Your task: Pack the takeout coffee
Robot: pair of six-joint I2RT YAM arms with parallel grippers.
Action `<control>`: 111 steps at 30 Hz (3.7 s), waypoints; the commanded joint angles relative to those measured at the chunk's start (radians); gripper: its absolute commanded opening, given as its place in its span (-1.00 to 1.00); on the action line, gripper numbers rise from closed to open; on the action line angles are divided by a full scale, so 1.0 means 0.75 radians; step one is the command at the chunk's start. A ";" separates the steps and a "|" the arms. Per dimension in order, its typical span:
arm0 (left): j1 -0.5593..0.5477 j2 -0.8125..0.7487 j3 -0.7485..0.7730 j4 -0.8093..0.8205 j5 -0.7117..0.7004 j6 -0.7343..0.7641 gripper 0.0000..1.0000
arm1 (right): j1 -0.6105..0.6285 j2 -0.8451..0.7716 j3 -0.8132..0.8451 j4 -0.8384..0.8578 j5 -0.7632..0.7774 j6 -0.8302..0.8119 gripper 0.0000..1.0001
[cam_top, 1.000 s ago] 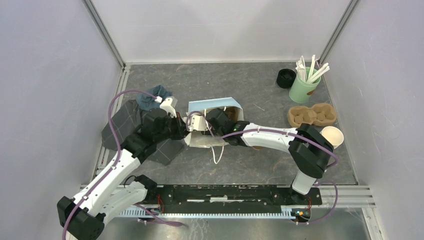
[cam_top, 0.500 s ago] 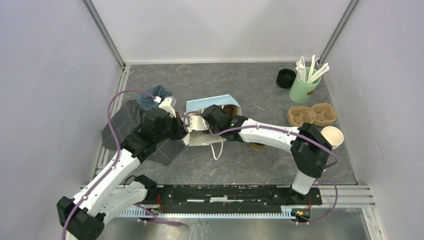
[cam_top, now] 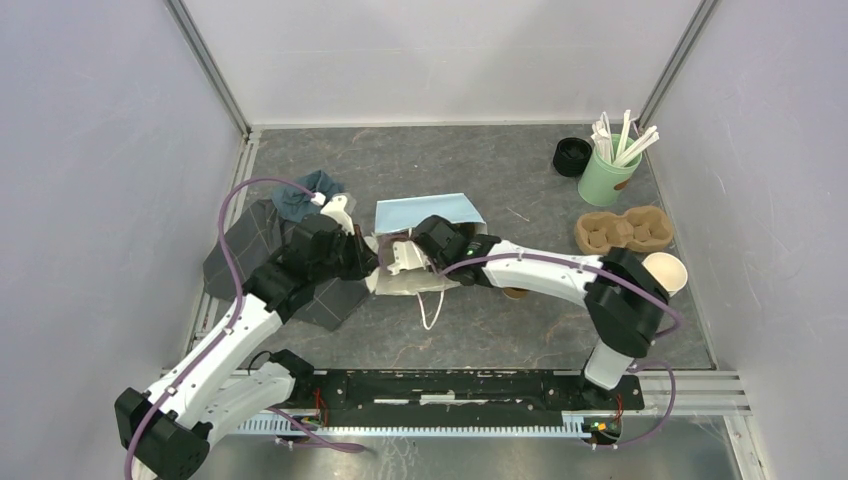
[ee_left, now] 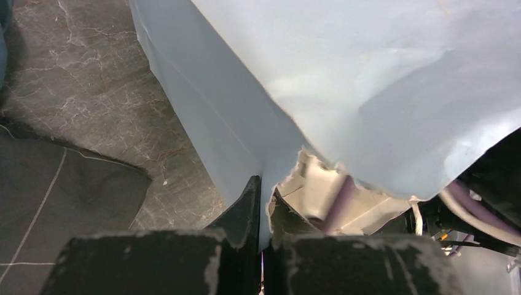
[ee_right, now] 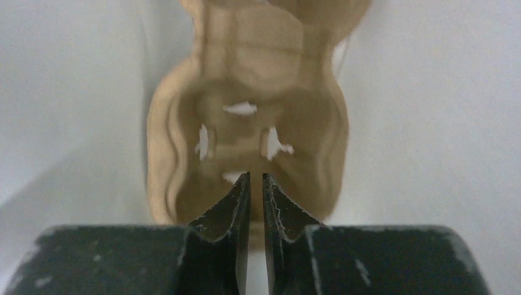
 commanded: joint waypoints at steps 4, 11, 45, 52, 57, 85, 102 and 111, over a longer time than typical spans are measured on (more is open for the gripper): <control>-0.007 0.026 0.077 -0.010 -0.003 0.063 -0.97 | -0.047 0.354 0.258 0.155 -0.077 0.002 -0.66; -0.005 0.012 0.095 -0.050 -0.025 0.064 -0.96 | -0.058 0.223 0.220 0.286 -0.189 0.138 -0.55; -0.005 0.023 0.088 -0.012 0.027 0.046 -0.96 | -0.099 0.132 0.066 0.427 -0.567 0.448 0.27; -0.006 0.025 0.078 -0.017 0.022 0.055 -0.96 | -0.067 0.091 0.056 0.415 -0.554 0.476 0.36; -0.005 0.032 0.089 -0.020 0.019 0.056 -0.96 | -0.084 0.089 0.010 0.509 -0.487 0.569 0.40; -0.006 -0.006 0.061 -0.042 0.017 0.017 -0.96 | -0.085 0.145 0.043 0.435 -0.540 0.526 0.47; -0.007 -0.013 0.062 -0.056 0.005 0.002 -0.96 | -0.069 0.263 0.148 0.423 -0.365 0.412 -0.52; -0.005 -0.011 0.073 -0.074 -0.043 0.004 -0.96 | -0.069 0.112 0.063 0.492 -0.559 0.347 -1.00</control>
